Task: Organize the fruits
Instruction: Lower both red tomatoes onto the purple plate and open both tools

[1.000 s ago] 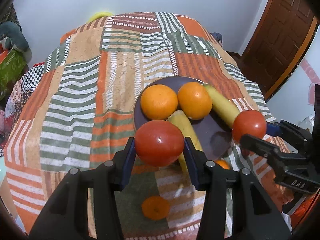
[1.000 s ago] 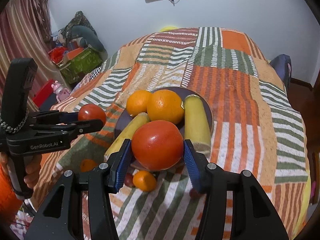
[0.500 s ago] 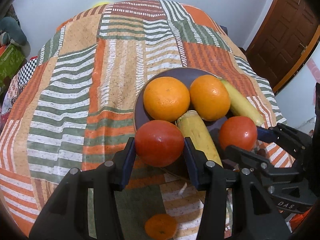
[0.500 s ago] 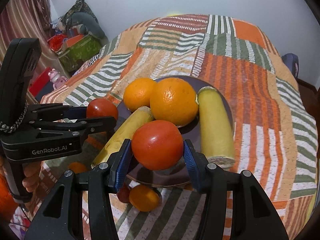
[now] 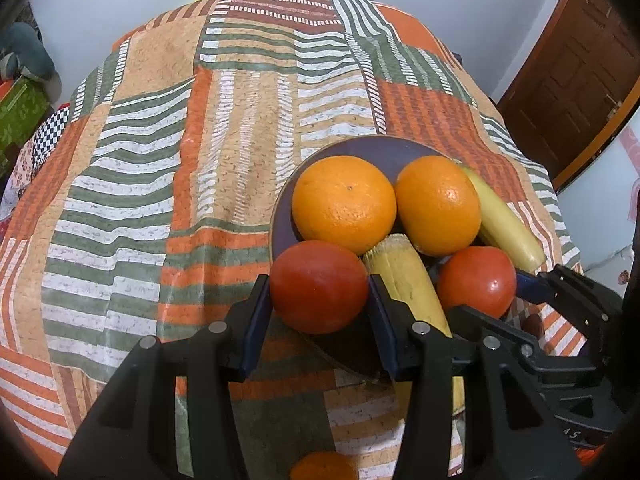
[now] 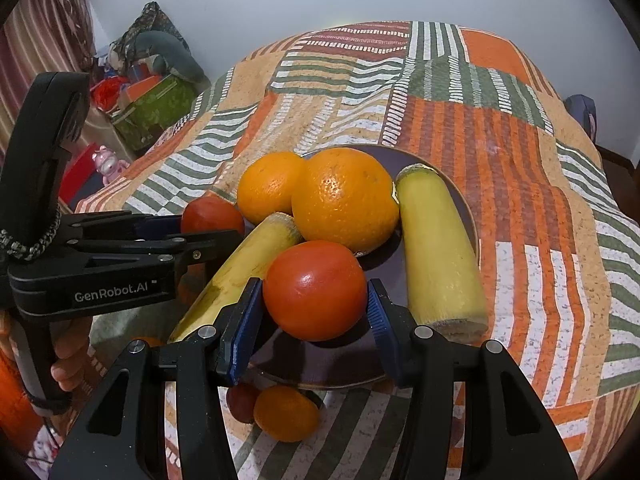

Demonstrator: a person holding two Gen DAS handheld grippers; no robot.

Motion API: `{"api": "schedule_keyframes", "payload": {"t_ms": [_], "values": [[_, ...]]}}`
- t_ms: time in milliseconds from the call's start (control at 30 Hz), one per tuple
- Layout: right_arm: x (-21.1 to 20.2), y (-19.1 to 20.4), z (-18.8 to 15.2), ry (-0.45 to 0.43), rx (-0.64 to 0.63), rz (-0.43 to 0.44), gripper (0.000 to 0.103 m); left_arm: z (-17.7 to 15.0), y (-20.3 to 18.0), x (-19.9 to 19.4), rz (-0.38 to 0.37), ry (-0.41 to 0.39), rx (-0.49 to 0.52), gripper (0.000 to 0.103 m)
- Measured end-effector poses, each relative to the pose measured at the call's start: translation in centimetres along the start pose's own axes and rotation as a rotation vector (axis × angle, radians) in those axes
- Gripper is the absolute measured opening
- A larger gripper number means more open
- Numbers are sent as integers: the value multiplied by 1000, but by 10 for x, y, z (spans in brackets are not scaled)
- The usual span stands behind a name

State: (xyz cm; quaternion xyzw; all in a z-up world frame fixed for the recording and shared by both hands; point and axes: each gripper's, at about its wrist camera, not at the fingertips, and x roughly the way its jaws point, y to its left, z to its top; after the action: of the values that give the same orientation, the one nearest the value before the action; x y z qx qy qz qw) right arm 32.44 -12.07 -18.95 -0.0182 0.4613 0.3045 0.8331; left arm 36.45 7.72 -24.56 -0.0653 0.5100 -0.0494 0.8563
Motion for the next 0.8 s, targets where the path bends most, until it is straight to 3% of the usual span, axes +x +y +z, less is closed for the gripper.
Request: {"api": "schedule_keyframes", "payload": {"t_ms": [567,633,733,800], "values": [[9,4,-4,18,-42,-49,49,0,2,-2,30,-11,7,53],[9,4,-4,20,-40,-49,49,-2,1,-6,27,-22,11,57],[8,5,-5,25,-44,-49,49,-3,1,-14,25,-42,-3,70],[8,6,-5,24,-50,-51,49,-3,1,-21,19,-53,-10,70]]}}
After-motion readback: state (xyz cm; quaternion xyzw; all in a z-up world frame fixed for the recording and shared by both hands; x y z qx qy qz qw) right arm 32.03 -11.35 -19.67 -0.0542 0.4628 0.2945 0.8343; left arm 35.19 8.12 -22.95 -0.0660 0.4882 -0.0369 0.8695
